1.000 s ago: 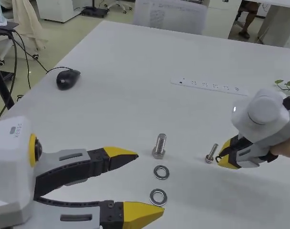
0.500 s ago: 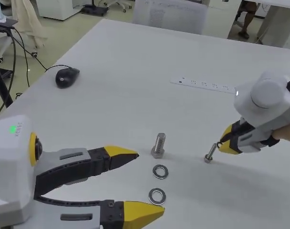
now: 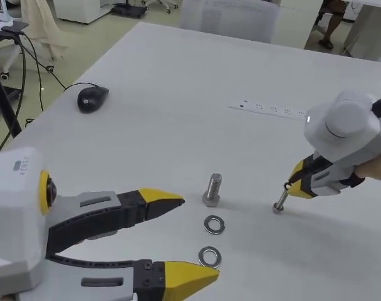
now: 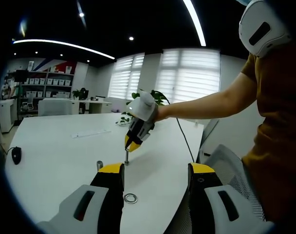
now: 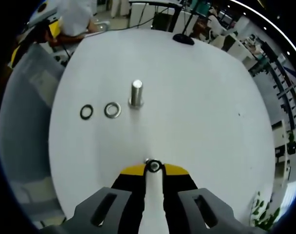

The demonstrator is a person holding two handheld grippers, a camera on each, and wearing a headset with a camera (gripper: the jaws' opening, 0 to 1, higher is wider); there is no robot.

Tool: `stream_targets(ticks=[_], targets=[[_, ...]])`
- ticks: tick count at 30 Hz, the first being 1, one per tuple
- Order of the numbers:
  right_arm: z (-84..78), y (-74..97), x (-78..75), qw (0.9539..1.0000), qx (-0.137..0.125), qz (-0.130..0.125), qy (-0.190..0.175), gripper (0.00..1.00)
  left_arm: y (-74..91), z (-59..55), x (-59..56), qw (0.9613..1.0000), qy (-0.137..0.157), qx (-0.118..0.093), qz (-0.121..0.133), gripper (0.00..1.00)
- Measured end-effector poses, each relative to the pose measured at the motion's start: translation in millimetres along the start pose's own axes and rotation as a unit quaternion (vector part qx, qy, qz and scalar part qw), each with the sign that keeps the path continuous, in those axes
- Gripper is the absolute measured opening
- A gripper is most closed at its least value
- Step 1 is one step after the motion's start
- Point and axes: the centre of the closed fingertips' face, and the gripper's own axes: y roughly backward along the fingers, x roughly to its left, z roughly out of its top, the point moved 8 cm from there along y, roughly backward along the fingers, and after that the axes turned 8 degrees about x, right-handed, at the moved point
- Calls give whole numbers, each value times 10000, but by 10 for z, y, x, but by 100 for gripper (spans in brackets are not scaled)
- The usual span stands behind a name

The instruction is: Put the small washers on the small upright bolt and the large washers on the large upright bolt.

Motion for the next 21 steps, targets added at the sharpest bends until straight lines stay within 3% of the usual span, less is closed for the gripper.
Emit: stream_targets(ticks=[12,21], targets=[[-28,-90,-9,9998,142,55,124,12,-19,9,12,10000,18,9,3,51],[-38,-253,-12,9992,298,156,225,12,-22,15,26,10000,54,22,16,51]])
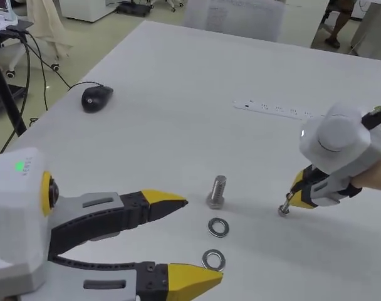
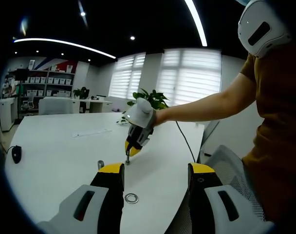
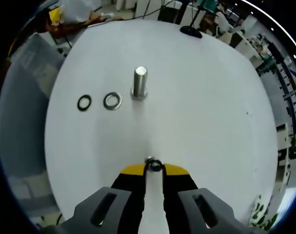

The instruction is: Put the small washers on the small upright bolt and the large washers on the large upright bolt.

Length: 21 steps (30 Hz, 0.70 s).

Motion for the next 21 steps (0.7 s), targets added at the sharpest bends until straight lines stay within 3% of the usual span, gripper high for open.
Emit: stream_targets(ticks=[21], targets=[[-30,-269,27,9999,-4,105,83,13,-2,-21,46,10000,63,28,55,51]])
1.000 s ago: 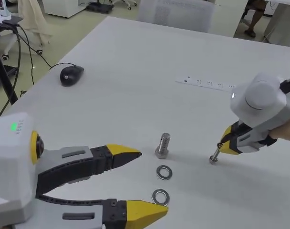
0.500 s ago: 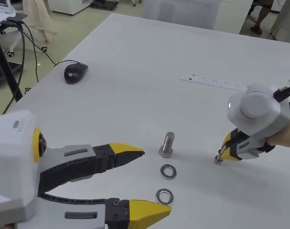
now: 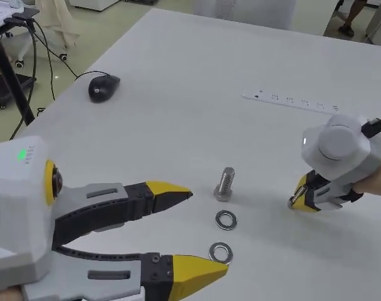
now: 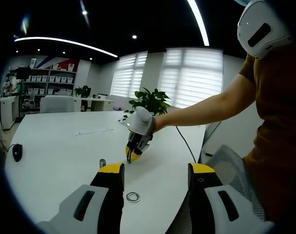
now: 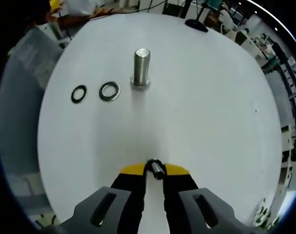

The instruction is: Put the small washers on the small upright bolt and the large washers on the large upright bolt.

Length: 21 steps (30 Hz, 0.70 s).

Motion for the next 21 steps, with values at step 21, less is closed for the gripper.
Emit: stream_targets(ticks=[21], targets=[[-192,305,123,9995,-147,-217,-194,19,-16,47,-57,9999,-149,10,-75,51]])
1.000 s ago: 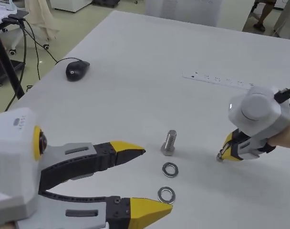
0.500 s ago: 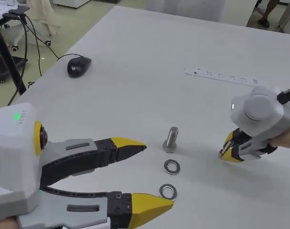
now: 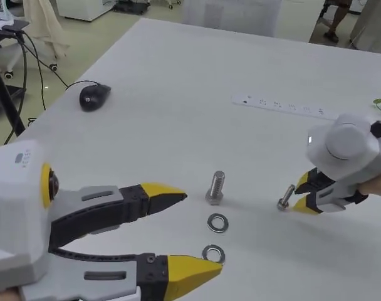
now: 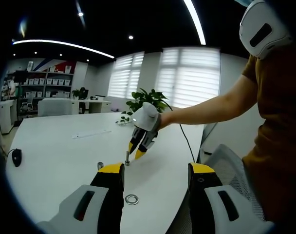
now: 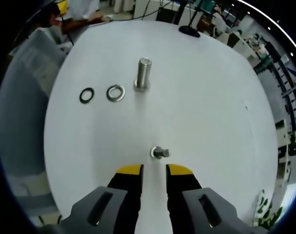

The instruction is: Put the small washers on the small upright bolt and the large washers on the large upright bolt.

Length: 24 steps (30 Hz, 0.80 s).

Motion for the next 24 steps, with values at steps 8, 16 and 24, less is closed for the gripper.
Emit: stream_targets(ticks=[8,16,24], targets=[[-65,143,219,9999,-109,-98,-75,18,19,64,-67,9998,-177,-22,-67,51],[76,182,432,9996,-234,-84,98,18,56,87,-148,9995,-286,-26,-119,51],[286,163,610,9989,-328,85,326,18,157,77,-199,9995,-304,-87,-64,51]])
